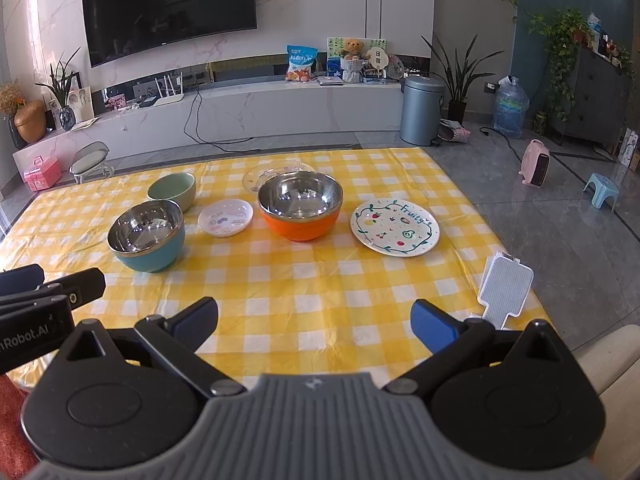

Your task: Organize plates and bowls

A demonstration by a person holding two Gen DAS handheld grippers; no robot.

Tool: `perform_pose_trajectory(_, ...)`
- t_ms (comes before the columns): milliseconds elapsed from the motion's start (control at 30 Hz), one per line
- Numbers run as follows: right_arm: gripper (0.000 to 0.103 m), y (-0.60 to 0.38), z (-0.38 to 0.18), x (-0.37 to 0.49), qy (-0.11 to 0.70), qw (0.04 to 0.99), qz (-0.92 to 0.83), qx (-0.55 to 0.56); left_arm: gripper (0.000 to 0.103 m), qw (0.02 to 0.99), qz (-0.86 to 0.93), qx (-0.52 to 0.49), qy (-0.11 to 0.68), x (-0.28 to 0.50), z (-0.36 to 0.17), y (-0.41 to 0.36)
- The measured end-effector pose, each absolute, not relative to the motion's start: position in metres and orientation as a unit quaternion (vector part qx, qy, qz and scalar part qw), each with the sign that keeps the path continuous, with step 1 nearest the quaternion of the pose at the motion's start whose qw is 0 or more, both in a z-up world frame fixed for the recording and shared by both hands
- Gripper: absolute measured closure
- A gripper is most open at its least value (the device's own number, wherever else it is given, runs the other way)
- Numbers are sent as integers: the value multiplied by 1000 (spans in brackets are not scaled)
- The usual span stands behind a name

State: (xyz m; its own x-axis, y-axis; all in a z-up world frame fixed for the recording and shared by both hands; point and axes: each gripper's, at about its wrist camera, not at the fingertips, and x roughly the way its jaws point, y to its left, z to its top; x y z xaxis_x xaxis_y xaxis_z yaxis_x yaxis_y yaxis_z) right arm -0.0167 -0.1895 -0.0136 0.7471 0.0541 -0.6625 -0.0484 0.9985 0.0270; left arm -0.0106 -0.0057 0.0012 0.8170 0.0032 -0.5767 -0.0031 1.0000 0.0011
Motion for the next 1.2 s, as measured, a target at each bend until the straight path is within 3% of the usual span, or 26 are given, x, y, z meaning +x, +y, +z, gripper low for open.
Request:
perform_pose_trajectory(267, 3, -187, -17, -15, 350, 936, 36, 12, 29, 948, -26, -45, 315, -12, 2, 10)
perform_pose_trajectory(467, 3, -176, -23, 4, 351, 932, 76, 48, 46, 943, -36, -82, 321, 5, 12, 40)
perform_pose_trajectory(633, 3, -159, -27, 29, 370, 920, 91, 88, 46, 942, -16, -94, 322, 26, 22, 67)
perform_pose_trajectory(867, 3, -113, -26, 69, 381, 916, 112, 60, 46, 922, 21, -168, 349, 66, 14, 123)
perform_pose_trajectory(1200, 19, -55, -45, 136, 409, 902, 127, 48, 45, 898, 49, -216, 379, 124, -15, 176)
